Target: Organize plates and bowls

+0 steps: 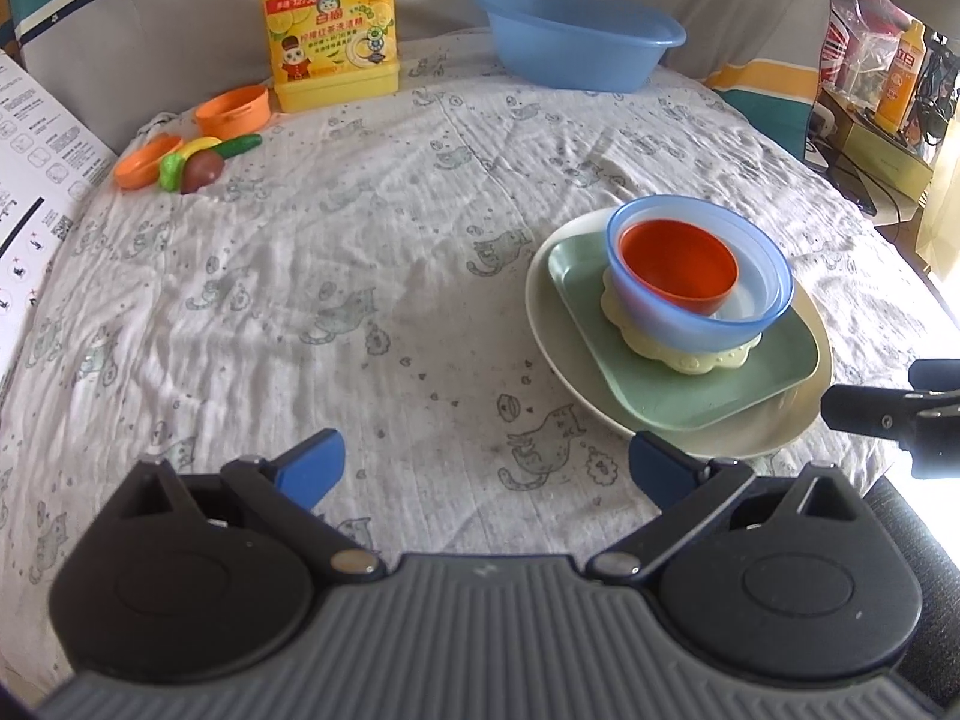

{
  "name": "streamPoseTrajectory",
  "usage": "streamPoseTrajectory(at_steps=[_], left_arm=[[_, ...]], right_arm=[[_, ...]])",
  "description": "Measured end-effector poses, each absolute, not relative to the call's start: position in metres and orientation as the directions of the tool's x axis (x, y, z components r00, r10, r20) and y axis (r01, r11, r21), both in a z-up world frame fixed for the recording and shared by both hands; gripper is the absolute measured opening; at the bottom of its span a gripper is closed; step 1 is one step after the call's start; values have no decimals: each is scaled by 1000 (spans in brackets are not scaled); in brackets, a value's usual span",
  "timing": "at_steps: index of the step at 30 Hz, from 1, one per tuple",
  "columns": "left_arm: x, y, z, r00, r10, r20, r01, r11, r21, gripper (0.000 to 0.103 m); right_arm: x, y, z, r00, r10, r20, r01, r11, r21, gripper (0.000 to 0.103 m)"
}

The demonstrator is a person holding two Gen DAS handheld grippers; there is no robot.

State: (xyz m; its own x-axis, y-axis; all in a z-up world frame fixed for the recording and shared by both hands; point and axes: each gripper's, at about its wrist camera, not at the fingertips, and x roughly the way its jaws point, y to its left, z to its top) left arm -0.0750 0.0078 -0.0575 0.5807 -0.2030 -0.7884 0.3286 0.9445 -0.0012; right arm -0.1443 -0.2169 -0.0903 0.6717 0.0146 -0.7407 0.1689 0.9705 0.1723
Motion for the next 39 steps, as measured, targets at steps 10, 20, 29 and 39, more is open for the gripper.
streamPoseTrajectory(at_steps=[10, 20, 29, 39], left_arm=[[-73, 7, -63, 561, -217, -799, 339, 941, -18, 103], [-74, 7, -62, 571, -209, -794, 340, 940, -2, 103], [-74, 6, -62, 573, -209, -792, 348, 937, 4, 103], [-77, 5, -62, 578, -211, -788, 358, 934, 13, 103]], right_arm=[[-141, -215, -91, 664, 12, -748, 168, 972, 166, 103], [-139, -215, -90, 663, 14, -749, 160, 974, 160, 103], [-139, -214, -90, 661, 13, -750, 163, 973, 161, 103], [-139, -217, -92, 661, 17, -750, 169, 971, 170, 103]])
